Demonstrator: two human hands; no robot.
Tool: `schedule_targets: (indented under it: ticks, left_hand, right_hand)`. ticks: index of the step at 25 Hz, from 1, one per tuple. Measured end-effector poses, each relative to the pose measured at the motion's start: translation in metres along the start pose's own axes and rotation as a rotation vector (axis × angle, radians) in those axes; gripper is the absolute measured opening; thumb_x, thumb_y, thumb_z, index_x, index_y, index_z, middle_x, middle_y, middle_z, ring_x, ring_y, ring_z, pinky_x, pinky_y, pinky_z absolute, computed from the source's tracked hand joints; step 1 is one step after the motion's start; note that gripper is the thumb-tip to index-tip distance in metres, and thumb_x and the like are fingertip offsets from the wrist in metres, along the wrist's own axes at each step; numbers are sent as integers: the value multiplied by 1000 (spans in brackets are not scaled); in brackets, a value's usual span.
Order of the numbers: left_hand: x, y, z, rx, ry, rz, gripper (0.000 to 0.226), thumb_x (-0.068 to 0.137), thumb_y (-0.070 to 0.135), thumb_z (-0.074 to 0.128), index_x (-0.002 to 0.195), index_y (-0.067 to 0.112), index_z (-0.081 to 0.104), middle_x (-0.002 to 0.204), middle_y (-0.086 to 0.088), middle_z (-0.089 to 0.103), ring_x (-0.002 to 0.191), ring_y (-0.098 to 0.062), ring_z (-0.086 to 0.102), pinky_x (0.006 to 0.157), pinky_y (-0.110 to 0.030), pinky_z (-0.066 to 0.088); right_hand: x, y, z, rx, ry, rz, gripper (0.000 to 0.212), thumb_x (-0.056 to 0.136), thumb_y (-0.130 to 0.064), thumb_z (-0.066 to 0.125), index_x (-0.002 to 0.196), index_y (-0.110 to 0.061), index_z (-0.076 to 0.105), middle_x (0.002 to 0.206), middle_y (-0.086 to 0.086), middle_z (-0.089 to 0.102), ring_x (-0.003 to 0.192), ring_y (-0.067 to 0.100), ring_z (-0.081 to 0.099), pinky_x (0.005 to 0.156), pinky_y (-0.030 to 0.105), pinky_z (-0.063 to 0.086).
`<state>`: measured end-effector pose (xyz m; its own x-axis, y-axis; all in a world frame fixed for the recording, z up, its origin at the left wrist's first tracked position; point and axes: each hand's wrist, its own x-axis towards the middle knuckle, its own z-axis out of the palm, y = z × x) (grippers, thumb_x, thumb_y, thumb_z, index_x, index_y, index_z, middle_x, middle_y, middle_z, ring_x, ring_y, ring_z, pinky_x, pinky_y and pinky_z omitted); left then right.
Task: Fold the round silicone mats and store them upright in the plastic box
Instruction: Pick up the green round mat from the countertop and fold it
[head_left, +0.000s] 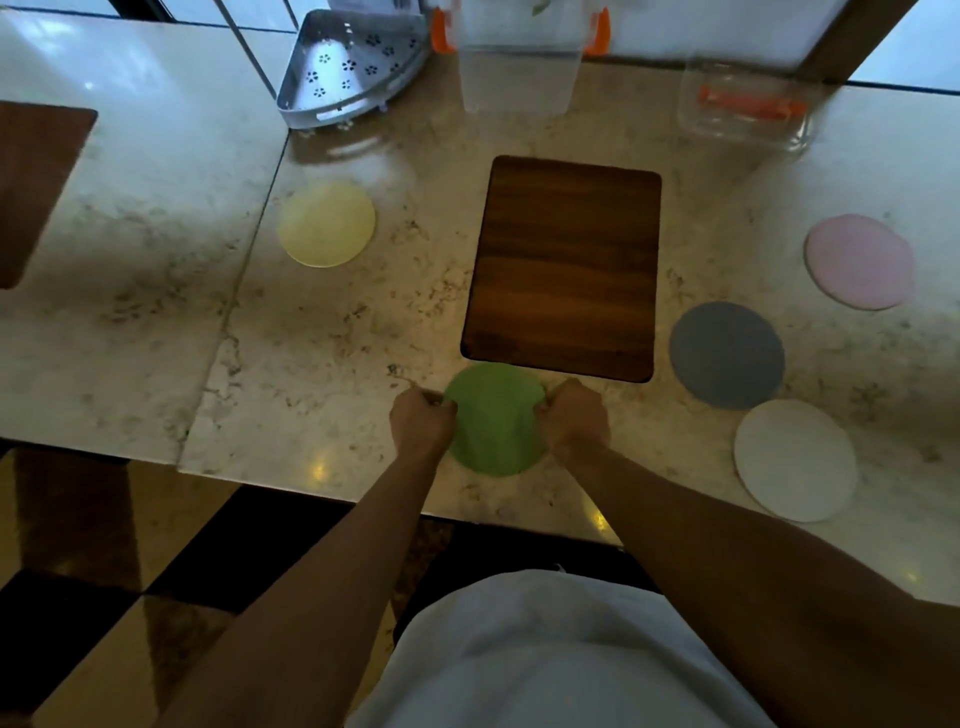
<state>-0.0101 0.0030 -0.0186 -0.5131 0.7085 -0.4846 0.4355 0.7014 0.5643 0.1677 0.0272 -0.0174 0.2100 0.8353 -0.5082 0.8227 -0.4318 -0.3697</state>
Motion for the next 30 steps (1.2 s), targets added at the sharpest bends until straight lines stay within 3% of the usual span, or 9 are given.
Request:
schedule_targets:
  ticks: [3, 7, 11, 14, 18, 22, 26, 30]
  left_hand:
    - [7, 3, -2, -58, -4, -35, 10, 81, 16, 72, 88, 8, 72, 92, -13, 73, 90, -27, 67, 74, -30, 50]
    - [12, 9, 1, -128, -31, -10, 7, 79, 15, 73, 84, 11, 72, 87, -10, 72, 83, -24, 66, 74, -34, 53]
    - [15, 32, 11, -251, -89, 69, 5, 77, 16, 75, 78, 19, 72, 78, -3, 72, 77, -20, 68, 74, -38, 59]
    - [11, 61, 26, -251, -134, 136, 8, 78, 16, 76, 81, 21, 72, 81, -1, 71, 77, -17, 67, 75, -36, 58]
    - [3, 110, 74, -177, -207, 178, 33, 79, 19, 78, 108, 7, 69, 100, -14, 73, 89, -29, 69, 83, -47, 59]
    - [-12, 159, 133, -139, -270, 187, 21, 80, 16, 77, 98, 6, 73, 96, -16, 73, 86, -31, 71, 78, -47, 61]
    - [-31, 196, 190, -102, -269, 114, 10, 78, 15, 80, 83, 11, 73, 90, -15, 74, 78, -28, 72, 69, -45, 63]
    - [-36, 208, 225, -39, -210, 82, 16, 76, 18, 81, 89, 11, 75, 94, -13, 75, 77, -26, 72, 71, -43, 63]
  right_hand:
    - [3, 2, -1, 99, 6, 6, 17, 86, -21, 58, 91, -10, 69, 91, 11, 70, 87, 30, 67, 69, 33, 52]
    - [0, 10, -4, 250, 63, -9, 20, 90, -19, 59, 105, -12, 69, 105, 8, 71, 97, 26, 65, 83, 37, 53]
    - [8, 24, -17, 306, 159, 1, 18, 90, -17, 59, 105, -10, 67, 101, 9, 70, 92, 26, 64, 73, 35, 50]
    - [19, 41, -41, 327, 222, 2, 16, 91, -15, 58, 104, -9, 66, 101, 10, 69, 92, 27, 63, 75, 35, 49]
    - [48, 85, -87, 337, 301, 0, 23, 95, -12, 49, 102, -3, 70, 99, 17, 71, 90, 31, 64, 72, 33, 43]
    - [75, 134, -129, 321, 337, 14, 26, 94, -11, 48, 102, -5, 73, 101, 17, 73, 88, 32, 66, 73, 33, 46]
    - [107, 189, -167, 301, 356, 60, 25, 89, -9, 54, 107, -7, 70, 108, 15, 71, 101, 32, 65, 86, 35, 49]
    - [139, 214, -180, 260, 258, 73, 26, 90, -12, 54, 110, -10, 69, 111, 11, 71, 104, 27, 64, 89, 34, 48]
